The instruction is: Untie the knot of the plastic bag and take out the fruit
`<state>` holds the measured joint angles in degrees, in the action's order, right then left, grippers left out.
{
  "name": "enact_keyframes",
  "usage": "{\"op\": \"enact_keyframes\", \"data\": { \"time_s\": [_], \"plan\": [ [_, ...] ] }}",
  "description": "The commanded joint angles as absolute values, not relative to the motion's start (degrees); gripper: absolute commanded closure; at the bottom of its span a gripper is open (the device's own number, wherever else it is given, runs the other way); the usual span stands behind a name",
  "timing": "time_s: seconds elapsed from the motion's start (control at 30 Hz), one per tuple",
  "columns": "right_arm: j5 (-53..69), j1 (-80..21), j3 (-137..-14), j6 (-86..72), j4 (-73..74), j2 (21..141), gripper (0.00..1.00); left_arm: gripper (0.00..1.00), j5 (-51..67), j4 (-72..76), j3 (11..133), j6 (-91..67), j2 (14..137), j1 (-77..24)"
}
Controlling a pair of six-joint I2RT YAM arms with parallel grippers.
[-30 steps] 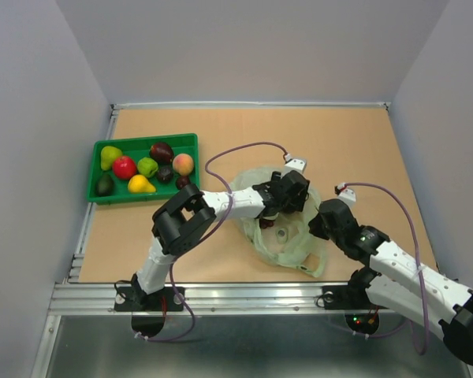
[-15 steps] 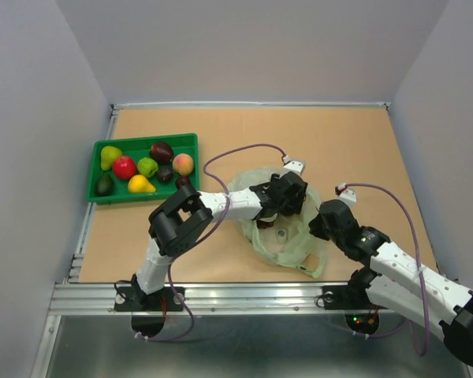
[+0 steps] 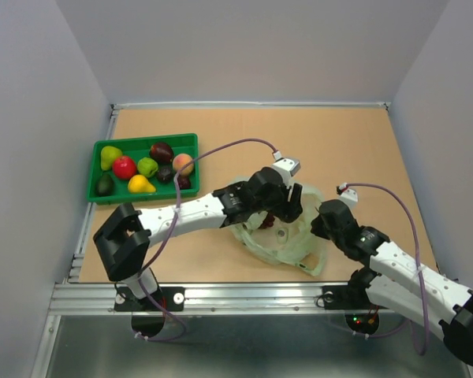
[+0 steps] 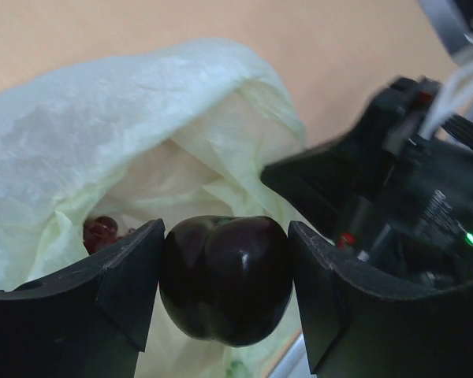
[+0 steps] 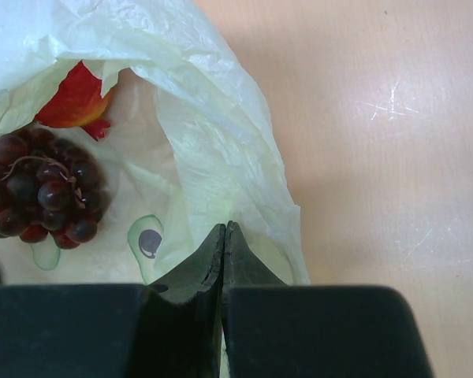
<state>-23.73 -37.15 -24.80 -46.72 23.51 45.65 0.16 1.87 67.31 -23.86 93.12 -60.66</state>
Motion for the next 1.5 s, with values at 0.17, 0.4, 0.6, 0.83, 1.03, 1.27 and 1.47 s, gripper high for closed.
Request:
{"op": "enact_keyframes", "data": {
  "time_s": [0.17,0.4,0.6,0.83,1.03,1.27,1.47],
  "plan": [
    [-25.75,-36.91,-25.49,-45.70,21.62,45.79,0.99,0.63,9.42,3.17,64.68,-23.29,77.19,-51.71],
    [-24.43,-36.91,-25.40,-44.47,21.62,46.23,0.99,0.63,2.73,-1.57,63.46,-27.68,71.11,-32.90],
    [-24.61,-36.91,-25.31,-43.86,21.53,45.79,0.99,0.63,2.37,-1.15,55.83,-30.94,70.23,-11.88],
    [-24.43,-36.91,-25.23,-43.24,21.53,45.70,0.99,0.61,4.13,1.84,52.21,-30.32,75.84,-0.45],
    [-24.61,-36.91,-25.14,-43.24,21.53,45.44,0.99,0.60,6.15,2.11,54.75,-29.45,83.93,8.87],
    [-24.96,-36.91,-25.31,-43.16,21.53,45.79,0.99,0.48,7.91,1.49,56.95,-28.39,90.26,11.95],
    [-24.96,-36.91,-25.14,-43.24,21.45,45.53,0.99,0.16,4.75,1.49,56.43,-27.25,85.53,11.87]
  ]
}}
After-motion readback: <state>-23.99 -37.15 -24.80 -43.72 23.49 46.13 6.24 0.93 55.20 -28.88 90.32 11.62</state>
